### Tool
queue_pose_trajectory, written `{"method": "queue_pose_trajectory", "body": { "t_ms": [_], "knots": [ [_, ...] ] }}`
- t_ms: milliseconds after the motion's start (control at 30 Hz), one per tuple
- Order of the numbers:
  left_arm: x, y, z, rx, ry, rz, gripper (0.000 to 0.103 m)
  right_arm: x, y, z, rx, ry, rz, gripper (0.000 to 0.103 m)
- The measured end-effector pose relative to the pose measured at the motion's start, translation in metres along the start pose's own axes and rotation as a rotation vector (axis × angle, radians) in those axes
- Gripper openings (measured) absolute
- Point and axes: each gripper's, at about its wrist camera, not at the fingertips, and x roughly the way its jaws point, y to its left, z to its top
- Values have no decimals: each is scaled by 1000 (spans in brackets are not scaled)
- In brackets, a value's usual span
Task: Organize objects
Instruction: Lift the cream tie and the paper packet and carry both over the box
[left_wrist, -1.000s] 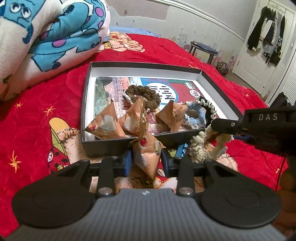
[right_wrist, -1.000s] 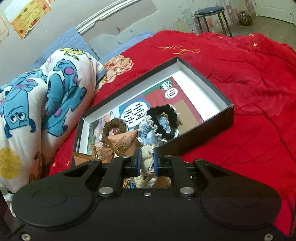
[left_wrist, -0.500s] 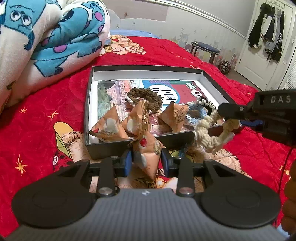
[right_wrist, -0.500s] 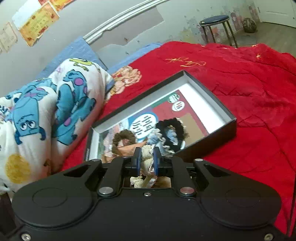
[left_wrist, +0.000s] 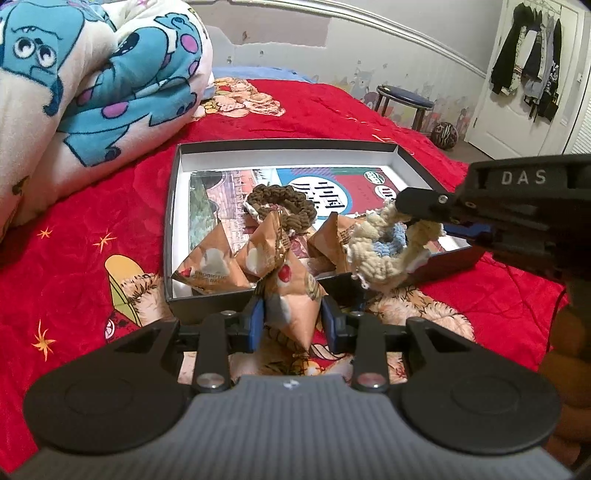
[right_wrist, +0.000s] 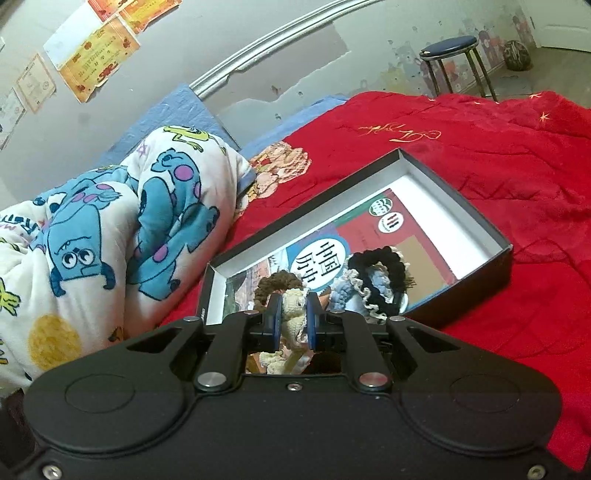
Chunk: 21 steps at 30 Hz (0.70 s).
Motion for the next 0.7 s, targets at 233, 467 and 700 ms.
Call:
{"method": "queue_pose_trajectory", "body": {
  "t_ms": [233, 467, 700],
  "knots": [
    [-6, 4, 1, -35, -20, -24, 37, -3, 5, -1, -9, -20, 31, 14],
    [-19, 7, 0, -53, -47, -35, 37, -10, 5, 0, -1, -59, 78, 14],
    [-17, 6, 4, -57, -72, -43, 37, 1, -1, 5, 23, -69, 85, 14]
  ]
}}
